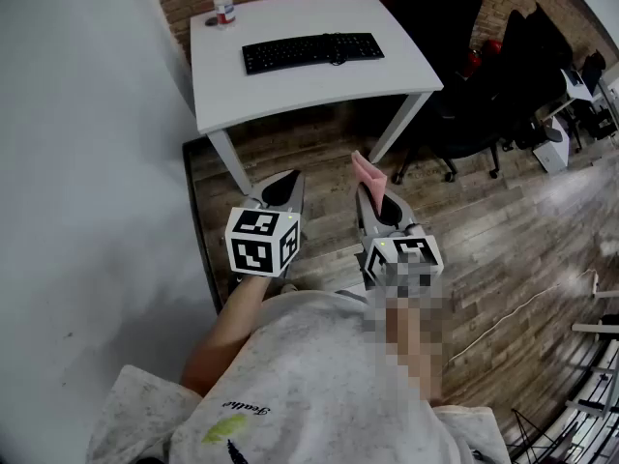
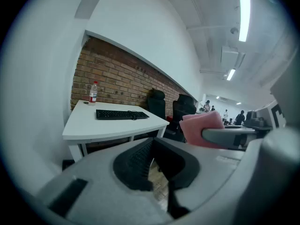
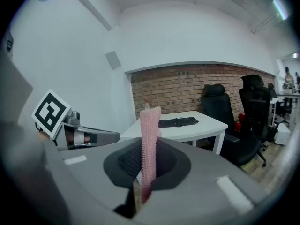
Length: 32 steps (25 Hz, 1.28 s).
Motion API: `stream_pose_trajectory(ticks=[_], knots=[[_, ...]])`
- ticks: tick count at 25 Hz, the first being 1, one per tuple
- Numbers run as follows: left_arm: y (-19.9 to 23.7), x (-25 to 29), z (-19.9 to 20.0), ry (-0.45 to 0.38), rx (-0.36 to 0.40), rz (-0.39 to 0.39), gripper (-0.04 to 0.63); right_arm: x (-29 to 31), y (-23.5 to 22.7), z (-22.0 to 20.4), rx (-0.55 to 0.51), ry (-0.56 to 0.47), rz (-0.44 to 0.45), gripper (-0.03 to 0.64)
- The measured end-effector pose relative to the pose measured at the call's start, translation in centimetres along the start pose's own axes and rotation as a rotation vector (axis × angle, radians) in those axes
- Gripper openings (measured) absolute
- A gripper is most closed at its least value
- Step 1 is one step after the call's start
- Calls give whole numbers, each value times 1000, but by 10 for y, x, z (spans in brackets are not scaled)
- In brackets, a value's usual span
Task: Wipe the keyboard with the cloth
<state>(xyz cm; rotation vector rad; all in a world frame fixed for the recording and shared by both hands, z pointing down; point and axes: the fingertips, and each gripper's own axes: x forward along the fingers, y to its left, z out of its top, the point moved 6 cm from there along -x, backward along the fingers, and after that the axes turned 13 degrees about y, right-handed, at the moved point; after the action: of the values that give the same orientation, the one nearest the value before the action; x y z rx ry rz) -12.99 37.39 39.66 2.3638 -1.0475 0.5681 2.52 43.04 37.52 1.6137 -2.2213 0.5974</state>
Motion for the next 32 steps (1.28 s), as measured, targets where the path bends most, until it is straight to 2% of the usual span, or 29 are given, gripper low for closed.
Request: stream_pose_trajectory(ticks=[18, 25, 32], knots=[[21, 12, 10, 12, 1, -36, -14, 30, 10, 11, 7, 19, 16, 21], [43, 34, 22, 16, -13, -6, -14, 69, -2, 25, 7, 20, 54, 21], [69, 77, 51, 20, -49, 63, -14, 124, -34, 51, -9, 33, 138, 21]])
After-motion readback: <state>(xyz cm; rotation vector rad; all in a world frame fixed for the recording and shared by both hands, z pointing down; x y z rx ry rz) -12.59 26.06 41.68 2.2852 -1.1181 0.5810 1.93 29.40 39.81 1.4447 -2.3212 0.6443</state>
